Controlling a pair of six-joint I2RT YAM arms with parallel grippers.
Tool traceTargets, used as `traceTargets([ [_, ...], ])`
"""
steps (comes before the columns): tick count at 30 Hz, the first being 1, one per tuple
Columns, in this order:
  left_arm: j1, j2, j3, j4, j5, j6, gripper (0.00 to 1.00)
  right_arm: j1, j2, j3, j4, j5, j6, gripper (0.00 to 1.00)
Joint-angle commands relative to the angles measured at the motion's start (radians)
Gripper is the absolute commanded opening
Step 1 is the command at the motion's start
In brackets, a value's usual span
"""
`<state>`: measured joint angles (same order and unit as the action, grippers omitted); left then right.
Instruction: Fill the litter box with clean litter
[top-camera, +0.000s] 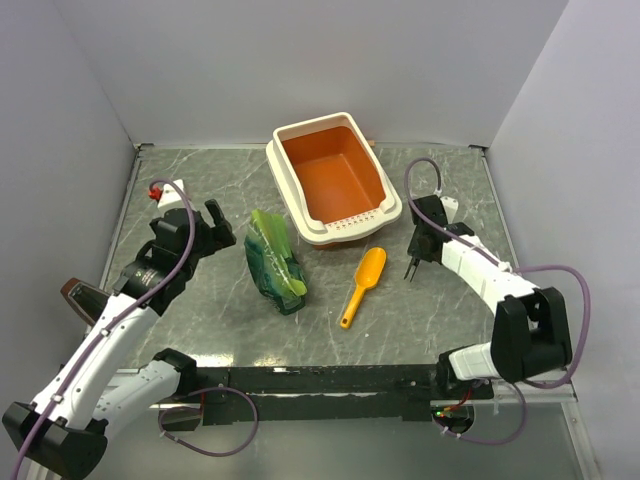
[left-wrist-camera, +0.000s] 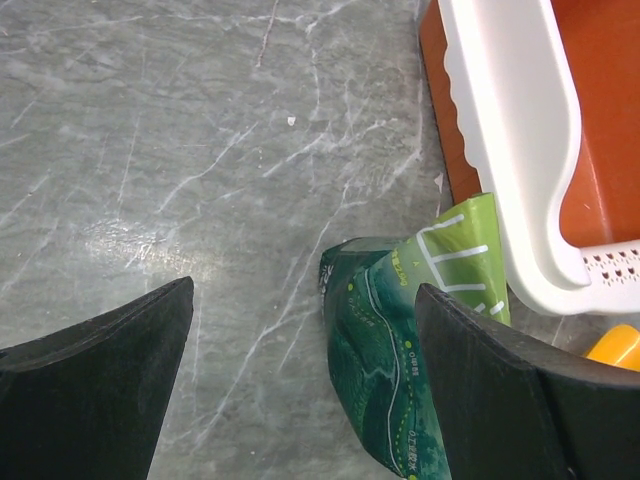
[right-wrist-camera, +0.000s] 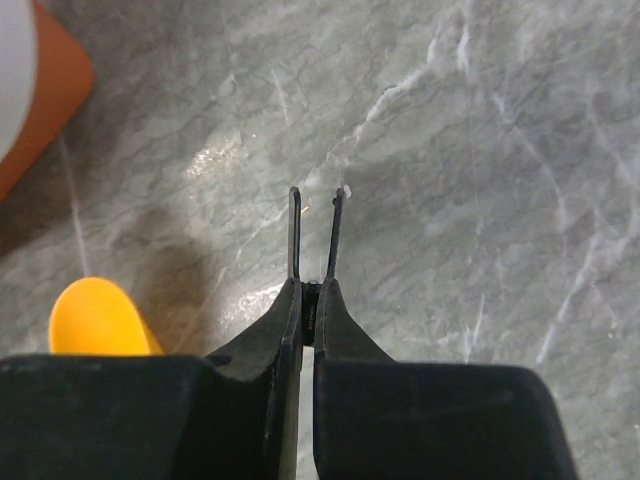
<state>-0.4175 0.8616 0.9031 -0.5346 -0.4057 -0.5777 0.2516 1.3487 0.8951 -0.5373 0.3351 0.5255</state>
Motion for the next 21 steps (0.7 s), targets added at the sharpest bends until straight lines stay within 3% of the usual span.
traceTargets([
  [1, 0.0, 0.005, -0.007, 0.038, 0.037, 0.019, 0.97, -0.028, 0.039, -0.01, 0.056, -0.018, 0.027, 0.06],
  [5, 0.002, 0.013, -0.007, 0.038, 0.051, 0.019, 0.97, -0.038, 0.075, -0.018, 0.069, -0.024, 0.03, 0.19],
  [12, 0.0, 0.027, -0.007, 0.039, 0.065, 0.019, 0.97, -0.041, 0.107, -0.018, 0.079, -0.024, 0.028, 0.55],
  [16, 0.0, 0.042, 0.003, 0.036, 0.074, 0.022, 0.97, -0.038, 0.067, 0.014, 0.054, -0.019, 0.011, 0.66],
  [21, 0.0, 0.068, 0.068, 0.027, 0.074, 0.044, 0.97, 0.014, -0.028, 0.105, -0.006, -0.03, -0.057, 0.7],
])
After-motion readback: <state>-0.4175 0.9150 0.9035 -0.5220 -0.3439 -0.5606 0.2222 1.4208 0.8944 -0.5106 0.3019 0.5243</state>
